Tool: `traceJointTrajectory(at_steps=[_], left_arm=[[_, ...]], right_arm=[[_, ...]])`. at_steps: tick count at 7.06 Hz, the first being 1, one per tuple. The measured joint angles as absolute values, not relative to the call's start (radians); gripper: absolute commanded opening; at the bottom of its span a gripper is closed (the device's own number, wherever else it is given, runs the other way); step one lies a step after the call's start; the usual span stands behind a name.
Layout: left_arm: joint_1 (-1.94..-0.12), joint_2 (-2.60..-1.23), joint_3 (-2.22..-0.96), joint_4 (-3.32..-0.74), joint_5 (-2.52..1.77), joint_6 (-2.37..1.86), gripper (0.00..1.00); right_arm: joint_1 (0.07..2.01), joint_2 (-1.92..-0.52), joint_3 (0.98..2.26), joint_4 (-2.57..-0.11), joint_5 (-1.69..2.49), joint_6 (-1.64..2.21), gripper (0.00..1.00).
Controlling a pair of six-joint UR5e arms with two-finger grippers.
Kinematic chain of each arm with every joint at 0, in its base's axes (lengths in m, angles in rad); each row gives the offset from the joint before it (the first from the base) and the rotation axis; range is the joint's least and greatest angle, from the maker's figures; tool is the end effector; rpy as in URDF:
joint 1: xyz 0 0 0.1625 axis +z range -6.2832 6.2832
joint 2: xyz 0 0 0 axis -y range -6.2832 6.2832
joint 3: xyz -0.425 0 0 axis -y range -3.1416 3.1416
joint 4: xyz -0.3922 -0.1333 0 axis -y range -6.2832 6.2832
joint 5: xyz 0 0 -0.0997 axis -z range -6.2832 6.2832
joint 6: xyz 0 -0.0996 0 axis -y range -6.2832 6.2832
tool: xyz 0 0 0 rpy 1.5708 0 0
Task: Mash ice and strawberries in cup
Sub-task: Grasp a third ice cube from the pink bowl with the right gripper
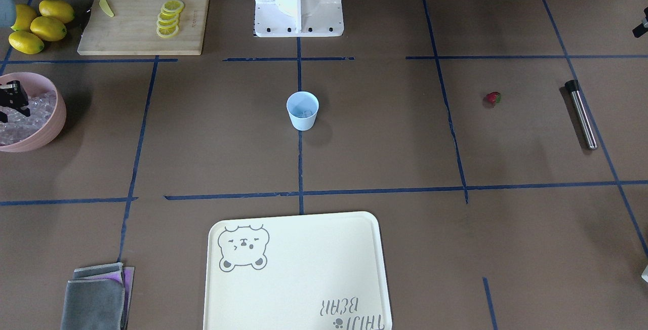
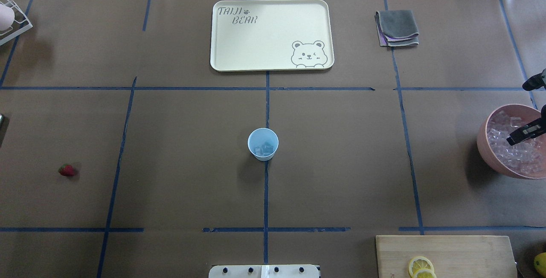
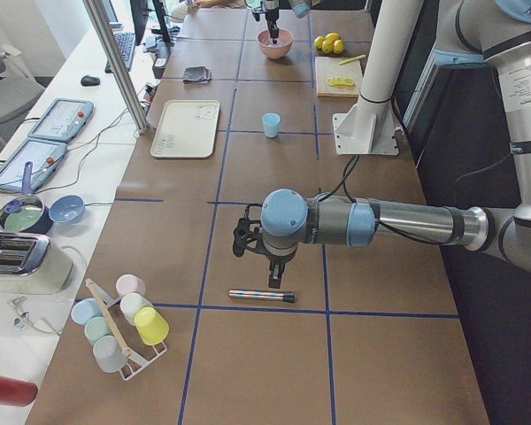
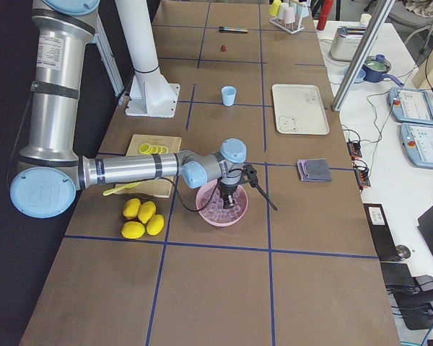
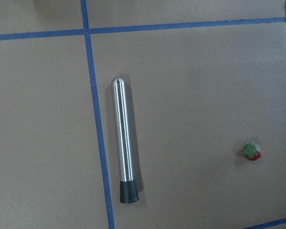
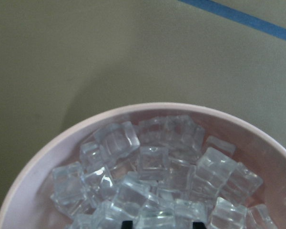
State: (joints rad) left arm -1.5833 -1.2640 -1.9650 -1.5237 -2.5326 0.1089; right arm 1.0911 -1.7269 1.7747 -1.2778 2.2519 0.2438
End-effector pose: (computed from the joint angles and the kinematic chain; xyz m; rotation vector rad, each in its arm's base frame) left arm -0.0562 -0.3636 0.5863 0.0955 0.9581 0.1082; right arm -0.1430 -0.4278 0.6032 0.0679 -0.7500 -0.3407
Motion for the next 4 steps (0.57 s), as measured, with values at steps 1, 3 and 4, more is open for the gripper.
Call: traceJointTrajectory(at_steps=[1, 3, 4], left_arm=[[-1.584, -1.264, -1.965, -1.524, -2.533, 0.109, 1.0], [-1.584, -1.264, -1.965, -1.524, -2.533, 0.109, 1.0], [-1.585, -1.264, -1.965, -1.524, -2.533, 0.109, 1.0]], right_arm=[[1.092, -1.722, 1.774, -1.278, 2.252, 0.239, 0.0], [1.101, -1.728, 1.797, -1.279, 2.259, 0.241, 0.0], [1.12, -1.734, 1.843, -1.284, 2.276, 0.252, 0.0]])
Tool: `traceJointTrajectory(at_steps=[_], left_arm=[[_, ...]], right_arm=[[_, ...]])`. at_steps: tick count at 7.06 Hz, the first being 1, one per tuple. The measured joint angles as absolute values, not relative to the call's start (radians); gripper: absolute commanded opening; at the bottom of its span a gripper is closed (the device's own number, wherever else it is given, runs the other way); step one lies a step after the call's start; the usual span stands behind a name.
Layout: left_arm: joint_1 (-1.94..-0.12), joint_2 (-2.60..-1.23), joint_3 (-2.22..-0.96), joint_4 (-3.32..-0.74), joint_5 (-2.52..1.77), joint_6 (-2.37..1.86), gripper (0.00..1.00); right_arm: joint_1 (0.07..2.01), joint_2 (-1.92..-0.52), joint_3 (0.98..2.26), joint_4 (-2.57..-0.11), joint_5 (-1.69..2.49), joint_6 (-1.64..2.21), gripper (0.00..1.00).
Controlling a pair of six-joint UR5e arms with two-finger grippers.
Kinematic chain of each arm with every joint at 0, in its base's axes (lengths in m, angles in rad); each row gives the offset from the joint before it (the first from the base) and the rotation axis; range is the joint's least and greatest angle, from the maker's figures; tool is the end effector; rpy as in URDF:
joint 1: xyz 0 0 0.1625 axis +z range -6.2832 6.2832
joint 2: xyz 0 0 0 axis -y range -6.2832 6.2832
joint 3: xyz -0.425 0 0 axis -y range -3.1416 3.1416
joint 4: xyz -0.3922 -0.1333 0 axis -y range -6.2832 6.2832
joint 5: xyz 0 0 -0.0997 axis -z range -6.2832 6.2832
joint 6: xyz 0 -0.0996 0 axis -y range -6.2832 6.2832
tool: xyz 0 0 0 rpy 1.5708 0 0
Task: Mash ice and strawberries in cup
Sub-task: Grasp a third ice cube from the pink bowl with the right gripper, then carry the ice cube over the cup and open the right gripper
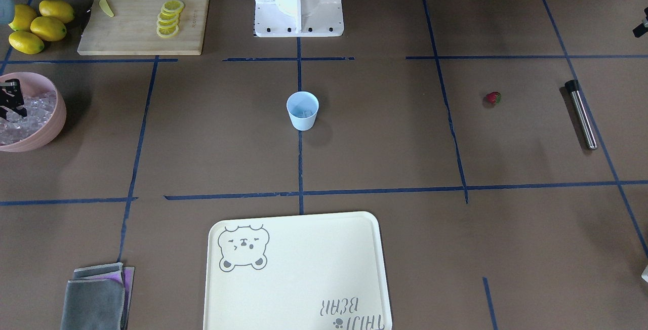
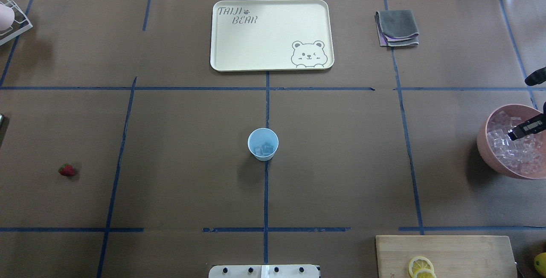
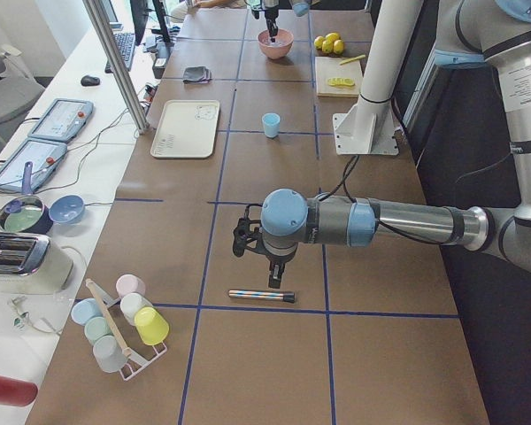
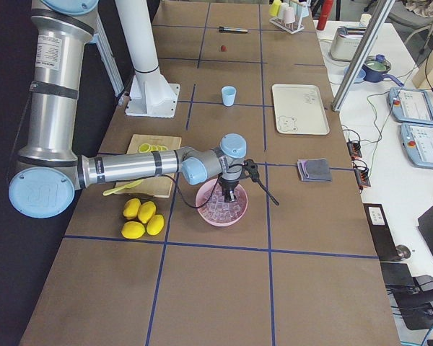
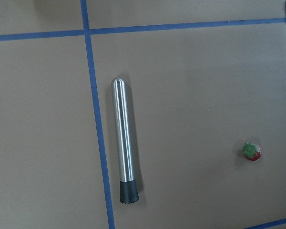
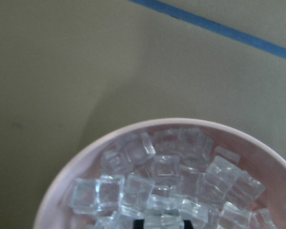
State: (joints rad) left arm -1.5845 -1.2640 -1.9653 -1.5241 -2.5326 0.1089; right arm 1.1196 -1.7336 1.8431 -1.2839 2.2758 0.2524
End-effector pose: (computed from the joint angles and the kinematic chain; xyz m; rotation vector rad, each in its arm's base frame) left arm -0.0566 -0.3636 0.5861 0.0967 0.9580 0.1074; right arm -0.1310 -0.4279 0.5705 0.1173 -0.7869 -0.3279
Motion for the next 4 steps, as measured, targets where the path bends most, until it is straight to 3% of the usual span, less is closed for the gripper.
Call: traceJointTrajectory(at_steps=[2, 4], left_arm=[[-1.585, -1.264, -1.967, -1.525, -2.536, 0.109, 1.0], [-1.585, -1.263, -1.967, -1.525, -2.538, 0.109, 1.0]], right_arm=[[1.142, -1.714, 1.969, -1.289, 2.327, 0.445, 0.0], [1.031, -1.562, 2.043, -1.285, 2.349, 0.914, 0.0]])
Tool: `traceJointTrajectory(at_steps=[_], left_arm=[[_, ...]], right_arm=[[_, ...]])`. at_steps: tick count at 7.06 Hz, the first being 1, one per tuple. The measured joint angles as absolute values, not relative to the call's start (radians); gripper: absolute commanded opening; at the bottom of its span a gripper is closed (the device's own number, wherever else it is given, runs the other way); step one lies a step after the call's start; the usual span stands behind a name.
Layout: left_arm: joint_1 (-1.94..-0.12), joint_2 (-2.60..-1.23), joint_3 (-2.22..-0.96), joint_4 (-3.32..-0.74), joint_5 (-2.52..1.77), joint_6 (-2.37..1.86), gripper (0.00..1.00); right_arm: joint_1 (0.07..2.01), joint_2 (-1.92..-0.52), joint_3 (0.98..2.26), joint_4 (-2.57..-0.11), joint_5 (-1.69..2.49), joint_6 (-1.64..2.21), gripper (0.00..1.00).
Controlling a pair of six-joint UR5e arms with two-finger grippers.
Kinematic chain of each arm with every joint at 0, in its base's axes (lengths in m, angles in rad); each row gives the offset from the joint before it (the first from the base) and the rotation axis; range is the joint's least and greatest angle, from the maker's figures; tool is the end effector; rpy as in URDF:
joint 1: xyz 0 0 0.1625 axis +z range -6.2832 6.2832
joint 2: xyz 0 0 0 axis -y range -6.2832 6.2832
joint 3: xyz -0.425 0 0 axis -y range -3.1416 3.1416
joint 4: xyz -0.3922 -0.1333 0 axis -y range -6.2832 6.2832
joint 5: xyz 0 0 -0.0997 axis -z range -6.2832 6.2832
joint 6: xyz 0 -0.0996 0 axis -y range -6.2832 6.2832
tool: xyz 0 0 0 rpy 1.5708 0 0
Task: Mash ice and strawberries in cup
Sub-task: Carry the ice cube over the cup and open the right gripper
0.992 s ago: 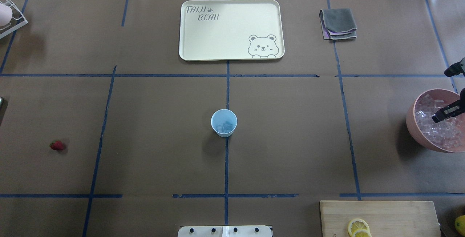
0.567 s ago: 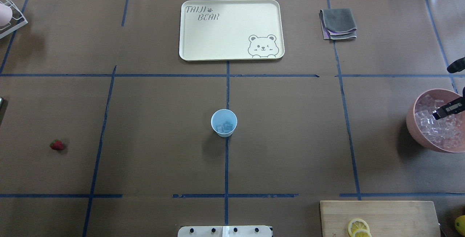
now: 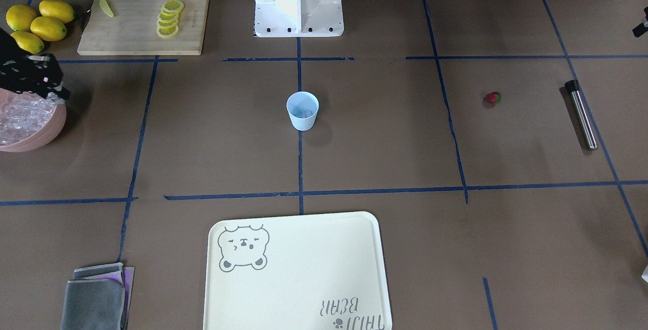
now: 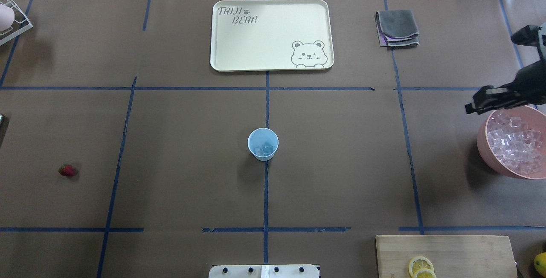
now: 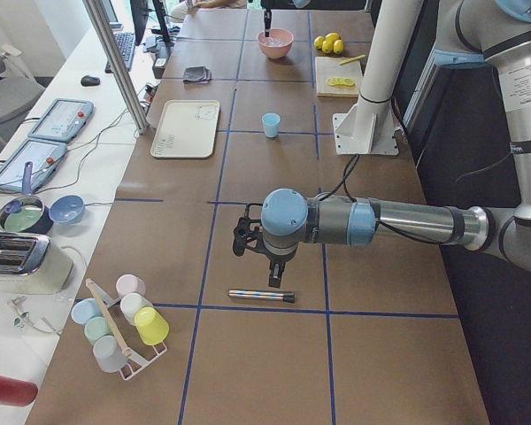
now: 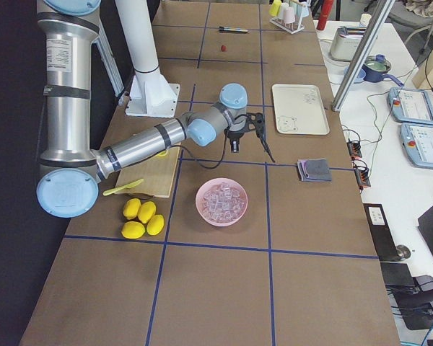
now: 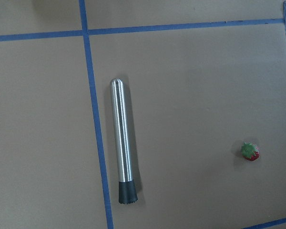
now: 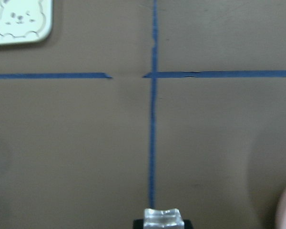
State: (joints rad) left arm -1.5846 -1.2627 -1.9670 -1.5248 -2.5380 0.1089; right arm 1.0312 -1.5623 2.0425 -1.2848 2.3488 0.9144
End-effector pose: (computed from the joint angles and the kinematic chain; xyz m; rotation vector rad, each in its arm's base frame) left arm -0.0563 -0.3630 0.5853 0.0981 0.9634 0.1079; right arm -0.1884 -0.4379 0.3883 0.0515 -1.0306 0.0431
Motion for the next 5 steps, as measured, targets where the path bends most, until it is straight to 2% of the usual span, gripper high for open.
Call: traceJointTrajectory(at_steps=[2, 5], left_arm=[[-1.585, -1.254, -1.971, -1.525, -2.541, 0.109, 1.0], [-1.585, -1.233, -1.995, -1.525, -2.587, 0.109, 1.0]], right_arm=[[0.818, -1.348, 2.044, -1.287, 2.252, 1.325, 0.0], [0.501, -1.027, 1.865, -1.286, 1.95, 1.672, 0.0]])
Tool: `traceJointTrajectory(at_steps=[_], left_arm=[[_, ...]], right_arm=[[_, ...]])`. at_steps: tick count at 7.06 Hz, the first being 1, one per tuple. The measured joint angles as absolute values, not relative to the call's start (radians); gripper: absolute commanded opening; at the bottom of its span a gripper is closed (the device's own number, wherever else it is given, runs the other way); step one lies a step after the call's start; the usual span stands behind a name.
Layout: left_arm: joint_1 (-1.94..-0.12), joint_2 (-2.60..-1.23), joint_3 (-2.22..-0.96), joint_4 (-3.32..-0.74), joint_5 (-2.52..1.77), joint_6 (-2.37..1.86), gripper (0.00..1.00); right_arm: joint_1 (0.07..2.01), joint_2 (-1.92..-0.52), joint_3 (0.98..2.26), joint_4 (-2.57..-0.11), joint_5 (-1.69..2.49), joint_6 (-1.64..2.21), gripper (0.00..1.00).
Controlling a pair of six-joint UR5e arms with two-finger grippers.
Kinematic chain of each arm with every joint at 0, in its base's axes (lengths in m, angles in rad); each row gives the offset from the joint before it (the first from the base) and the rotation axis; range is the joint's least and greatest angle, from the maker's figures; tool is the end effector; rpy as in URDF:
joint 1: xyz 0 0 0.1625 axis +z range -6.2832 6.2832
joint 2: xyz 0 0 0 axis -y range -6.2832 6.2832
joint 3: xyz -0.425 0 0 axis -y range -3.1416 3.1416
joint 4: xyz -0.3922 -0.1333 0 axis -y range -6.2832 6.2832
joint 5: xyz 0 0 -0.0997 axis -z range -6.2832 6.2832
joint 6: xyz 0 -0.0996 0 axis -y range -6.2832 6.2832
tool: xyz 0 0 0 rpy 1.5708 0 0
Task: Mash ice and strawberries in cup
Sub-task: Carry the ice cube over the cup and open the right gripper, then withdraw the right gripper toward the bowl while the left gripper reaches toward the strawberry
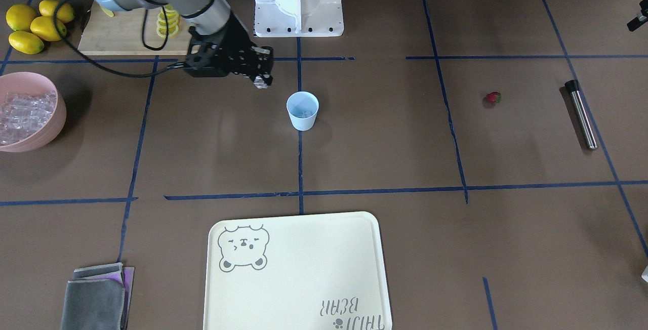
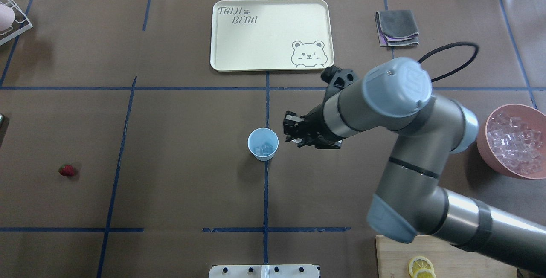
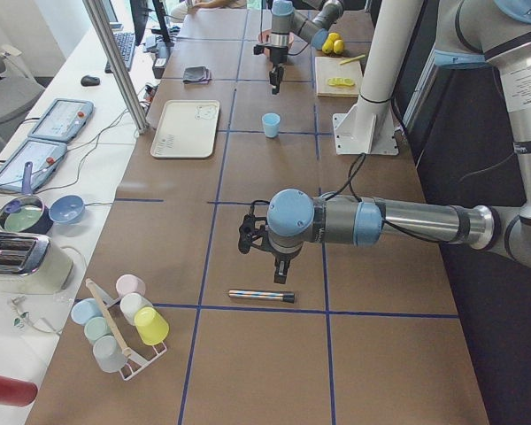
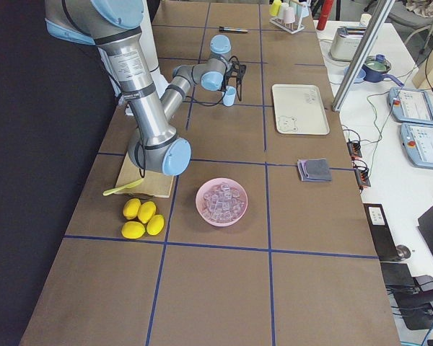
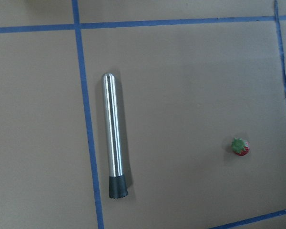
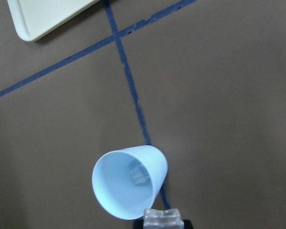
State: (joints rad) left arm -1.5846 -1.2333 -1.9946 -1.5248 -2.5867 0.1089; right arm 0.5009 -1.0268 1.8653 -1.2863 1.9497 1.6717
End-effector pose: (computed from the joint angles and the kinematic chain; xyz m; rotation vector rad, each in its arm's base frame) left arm -0.0535 -0.3510 0.5781 0.0990 1.0121 0.1072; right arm -0.4877 -0.3769 0.1847 -0.1113 -1.1572 0.3203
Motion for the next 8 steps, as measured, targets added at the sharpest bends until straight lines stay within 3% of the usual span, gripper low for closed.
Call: traceJointTrajectory(at_steps=[4, 5, 6, 8], left_arm=[[-1.585, -1.232, -2.003, -1.524, -2.594, 0.109, 1.0], [-1.585, -1.232, -2.003, -1.524, -2.594, 0.108, 1.0], [-1.585, -1.232, -2.003, -1.524, -2.594, 0.108, 1.0], [-1.585, -1.232, -2.003, -1.523, -2.594, 0.108, 1.0]], right_arm=[[0.443, -0.92, 1.759, -1.284, 1.844, 1.715, 0.02], [0.44, -0.915, 1.741, -1.284, 1.813, 1.709, 0.12], [0.438, -0.913, 1.728, -1.285, 1.798, 1.704, 0.97], [0.422, -0.914, 1.72, -1.285, 1.785, 1.703, 1.0]])
